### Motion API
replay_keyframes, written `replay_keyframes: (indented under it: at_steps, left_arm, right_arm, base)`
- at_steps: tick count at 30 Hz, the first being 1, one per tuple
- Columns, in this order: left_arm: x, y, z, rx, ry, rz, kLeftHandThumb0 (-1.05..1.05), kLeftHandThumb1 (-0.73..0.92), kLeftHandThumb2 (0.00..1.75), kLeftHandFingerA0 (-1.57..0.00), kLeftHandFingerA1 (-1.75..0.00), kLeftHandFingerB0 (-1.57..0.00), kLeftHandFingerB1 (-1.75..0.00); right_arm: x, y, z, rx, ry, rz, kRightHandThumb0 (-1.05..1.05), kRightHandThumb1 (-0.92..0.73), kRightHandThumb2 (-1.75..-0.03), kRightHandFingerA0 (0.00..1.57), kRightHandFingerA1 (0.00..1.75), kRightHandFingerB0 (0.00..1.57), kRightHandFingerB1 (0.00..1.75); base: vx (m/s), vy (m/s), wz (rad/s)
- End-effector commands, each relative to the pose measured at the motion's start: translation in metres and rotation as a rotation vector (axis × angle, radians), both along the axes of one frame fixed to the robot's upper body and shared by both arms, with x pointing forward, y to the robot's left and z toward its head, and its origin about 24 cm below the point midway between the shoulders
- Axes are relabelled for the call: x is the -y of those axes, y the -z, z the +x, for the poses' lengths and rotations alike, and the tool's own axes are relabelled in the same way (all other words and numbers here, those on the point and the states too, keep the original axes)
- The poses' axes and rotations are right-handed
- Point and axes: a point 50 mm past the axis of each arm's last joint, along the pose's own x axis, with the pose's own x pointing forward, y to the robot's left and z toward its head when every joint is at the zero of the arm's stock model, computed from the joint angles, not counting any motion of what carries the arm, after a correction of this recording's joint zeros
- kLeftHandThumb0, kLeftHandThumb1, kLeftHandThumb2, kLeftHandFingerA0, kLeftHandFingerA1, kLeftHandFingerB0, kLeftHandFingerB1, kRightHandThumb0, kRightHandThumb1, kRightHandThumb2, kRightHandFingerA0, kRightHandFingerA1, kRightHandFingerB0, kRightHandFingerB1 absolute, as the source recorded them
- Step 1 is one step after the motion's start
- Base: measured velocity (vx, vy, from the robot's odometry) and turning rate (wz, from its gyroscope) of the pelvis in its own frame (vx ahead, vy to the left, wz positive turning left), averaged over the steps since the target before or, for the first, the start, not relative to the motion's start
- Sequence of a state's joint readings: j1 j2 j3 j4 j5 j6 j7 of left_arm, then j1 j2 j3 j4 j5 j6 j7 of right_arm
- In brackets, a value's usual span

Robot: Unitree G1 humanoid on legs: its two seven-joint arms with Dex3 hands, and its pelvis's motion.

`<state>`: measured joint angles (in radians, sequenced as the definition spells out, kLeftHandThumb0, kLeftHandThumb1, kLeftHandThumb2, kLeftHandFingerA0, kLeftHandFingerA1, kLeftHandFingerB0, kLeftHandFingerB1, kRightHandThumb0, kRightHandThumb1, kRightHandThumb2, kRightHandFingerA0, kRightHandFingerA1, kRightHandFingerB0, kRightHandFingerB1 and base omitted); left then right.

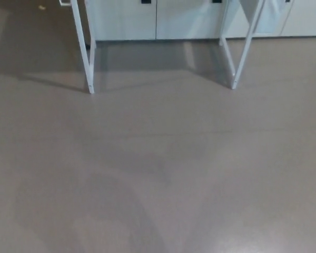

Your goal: The robot walk towards a table in front and pick up a black pencil case on the left hand side and put the pencil case into a small container on the right hand side

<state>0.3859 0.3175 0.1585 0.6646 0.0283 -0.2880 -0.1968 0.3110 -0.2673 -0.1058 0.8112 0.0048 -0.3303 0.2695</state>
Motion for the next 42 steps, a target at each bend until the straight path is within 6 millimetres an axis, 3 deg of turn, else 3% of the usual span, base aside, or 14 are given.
replay_keyframes:
  at_steps: [1, 2, 3, 7, 17, 18, 19, 22, 23, 32, 36, 37, 42]
  left_arm:
    - [0.0, -0.001, 0.005, 0.011, 0.026, 0.023, -0.51, 0.7, 0.62, -0.24, -0.36, -0.19, -0.3]
    - [0.0, -0.001, 0.005, 0.014, 0.018, 0.013, -0.49, 0.7, 0.62, -0.23, -0.36, -0.2, -0.3]
    - [0.001, -0.001, 0.005, 0.016, 0.013, 0.01, -0.48, 0.71, 0.63, -0.23, -0.35, -0.19, -0.29]
    - [0.003, -0.003, 0.005, 0.018, 0.024, 0.018, -0.49, 0.71, 0.62, -0.25, -0.34, -0.2, -0.3]
    - [0.008, -0.006, 0.019, 0.048, 0.014, -0.019, -0.41, 0.72, 0.63, -0.24, -0.35, -0.2, -0.29]
    - [0.008, -0.006, 0.02, 0.047, 0.015, -0.019, -0.41, 0.72, 0.63, -0.24, -0.34, -0.2, -0.29]
    - [0.007, -0.006, 0.021, 0.044, 0.02, -0.016, -0.44, 0.72, 0.63, -0.23, -0.38, -0.2, -0.3]
    - [0.007, -0.005, 0.023, 0.039, 0.037, -0.016, -0.43, 0.72, 0.63, -0.22, -0.41, -0.2, -0.3]
    - [0.006, -0.005, 0.024, 0.038, 0.043, -0.02, -0.44, 0.73, 0.63, -0.21, -0.41, -0.19, -0.3]
    - [0.008, -0.006, 0.025, 0.044, 0.082, -0.001, -0.44, 0.73, 0.63, -0.23, -0.38, -0.19, -0.3]
    - [0.009, -0.002, 0.018, 0.017, 0.091, -0.015, -0.46, 0.72, 0.63, -0.21, -0.38, -0.18, -0.3]
    - [0.009, -0.001, 0.015, 0.012, 0.091, -0.018, -0.44, 0.73, 0.63, -0.22, -0.37, -0.18, -0.3]
    - [0.011, 0.0, 0.009, 0.006, 0.072, -0.038, -0.41, 0.73, 0.62, -0.21, -0.34, -0.17, -0.29]
  right_arm:
    - [0.007, -0.003, 0.003, 0.001, 0.003, -0.031, -0.37, -0.49, -1.06, 0.0, 0.49, 0.0, 0.5]
    - [0.007, -0.004, 0.003, 0.001, -0.001, -0.031, -0.74, -0.63, -0.95, 0.09, 0.45, 0.04, 0.33]
    - [0.007, -0.004, 0.003, 0.001, -0.001, -0.03, -0.37, -0.5, -1.06, 0.0, 0.49, 0.0, 0.5]
    - [0.008, -0.004, 0.005, -0.003, -0.005, -0.038, -0.36, -0.52, -1.07, 0.0, 0.49, 0.0, 0.5]
    - [0.01, -0.008, 0.015, 0.019, 0.005, -0.021, -0.37, -0.49, -1.05, 0.0, 0.5, 0.0, 0.5]
    - [0.01, -0.007, 0.015, 0.021, 0.015, -0.017, -0.73, -0.61, -0.92, 0.09, 0.45, 0.04, 0.35]
    - [0.011, -0.006, 0.014, 0.022, 0.018, -0.013, -0.75, -0.61, -0.93, 0.09, 0.45, 0.04, 0.32]
    - [0.012, -0.007, 0.01, 0.024, 0.013, -0.01, -0.73, -0.61, -0.92, 0.08, 0.44, 0.04, 0.32]
    - [0.011, -0.008, 0.009, 0.026, 0.005, -0.021, -0.36, -0.5, -1.06, 0.0, 0.49, 0.0, 0.49]
    - [0.009, -0.01, 0.007, 0.026, -0.001, -0.019, -0.36, -0.5, -1.05, 0.0, 0.49, 0.0, 0.5]
    - [0.012, -0.008, -0.005, 0.012, -0.01, -0.043, -0.37, -0.49, -1.05, 0.0, 0.49, 0.0, 0.5]
    - [0.012, -0.009, -0.009, 0.006, -0.01, -0.04, -0.73, -0.61, -0.92, 0.09, 0.44, 0.05, 0.34]
    - [0.013, -0.008, -0.014, -0.013, -0.004, -0.034, -0.73, -0.61, -0.92, 0.09, 0.44, 0.04, 0.35]
  base:
    - [0.47, -0.037, 0.58]
    - [0.46, -0.033, 0.45]
    - [0.43, -0.079, 0.14]
    - [0.34, 0.002, 0.0]
    - [0.42, 0.177, -0.36]
    - [0.37, 0.173, -0.21]
    - [0.34, 0.153, -0.09]
    - [0.34, 0.101, 0.04]
    - [0.36, 0.024, 0.12]
    - [0.49, -0.032, 0.31]
    - [0.61, -0.003, 0.1]
    - [0.44, -0.042, -0.06]
    - [0.44, 0.066, -0.25]
